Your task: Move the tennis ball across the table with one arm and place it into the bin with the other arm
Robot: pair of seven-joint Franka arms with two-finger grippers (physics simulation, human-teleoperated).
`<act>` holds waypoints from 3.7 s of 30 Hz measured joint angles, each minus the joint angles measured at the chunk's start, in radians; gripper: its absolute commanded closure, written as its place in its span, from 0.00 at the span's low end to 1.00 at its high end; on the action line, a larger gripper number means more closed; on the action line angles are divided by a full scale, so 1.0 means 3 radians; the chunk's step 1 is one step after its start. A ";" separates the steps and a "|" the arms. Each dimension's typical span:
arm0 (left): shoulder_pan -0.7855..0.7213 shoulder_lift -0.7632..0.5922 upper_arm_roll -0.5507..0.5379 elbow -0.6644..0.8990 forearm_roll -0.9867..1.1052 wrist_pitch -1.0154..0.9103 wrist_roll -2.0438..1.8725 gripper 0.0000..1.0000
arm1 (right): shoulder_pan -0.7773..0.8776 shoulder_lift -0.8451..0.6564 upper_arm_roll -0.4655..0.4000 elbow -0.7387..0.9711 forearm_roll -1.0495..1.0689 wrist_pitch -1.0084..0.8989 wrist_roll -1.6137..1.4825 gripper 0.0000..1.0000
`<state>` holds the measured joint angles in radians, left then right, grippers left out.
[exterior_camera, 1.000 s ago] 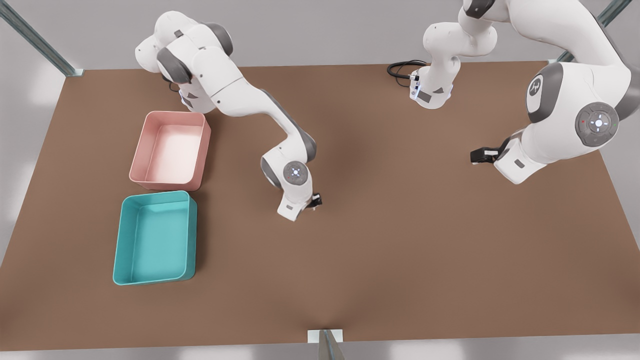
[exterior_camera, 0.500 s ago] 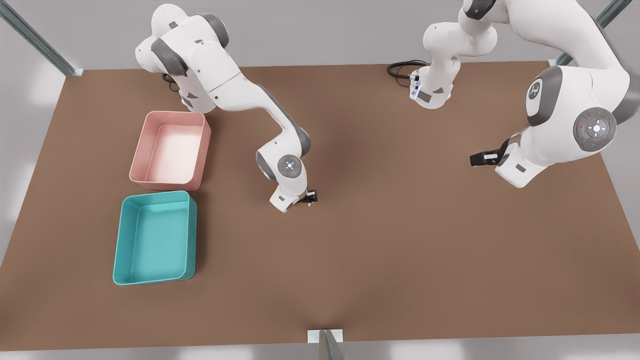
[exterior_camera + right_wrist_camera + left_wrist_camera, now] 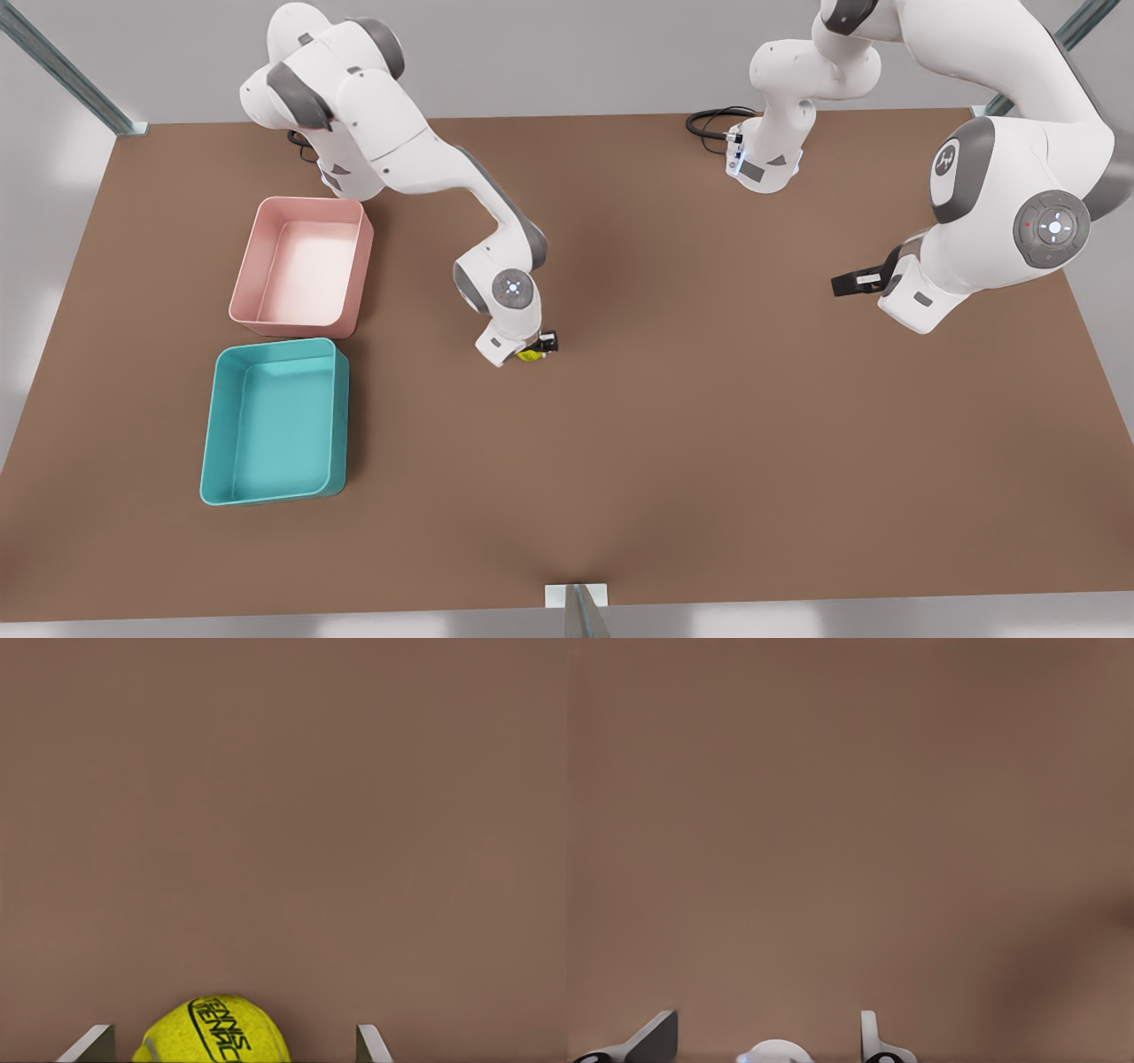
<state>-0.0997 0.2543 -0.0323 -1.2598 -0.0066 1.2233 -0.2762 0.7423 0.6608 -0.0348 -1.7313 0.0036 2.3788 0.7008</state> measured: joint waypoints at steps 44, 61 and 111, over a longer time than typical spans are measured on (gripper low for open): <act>-0.0016 0.0000 -0.0015 0.0010 0.0008 -0.0001 -0.0122 0.00 | -0.0050 0.0125 0.0027 -0.0024 0.0015 0.0121 0.0045 0.18; -0.0025 0.0000 -0.0015 0.0015 0.0030 -0.0005 -0.0129 0.00 | -0.0096 0.0096 0.0105 -0.0111 0.0032 0.0105 -0.0073 0.27; -0.0021 0.0000 -0.0019 0.0016 0.0025 -0.0005 -0.0134 0.00 | -0.2386 -0.1159 0.0357 0.1657 -0.0215 -0.2772 -0.2106 0.00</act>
<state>-0.1060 0.2543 -0.0380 -1.2551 0.0008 1.2217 -0.3163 0.0265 0.3131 0.0723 -1.2341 -0.0608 1.5470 0.0689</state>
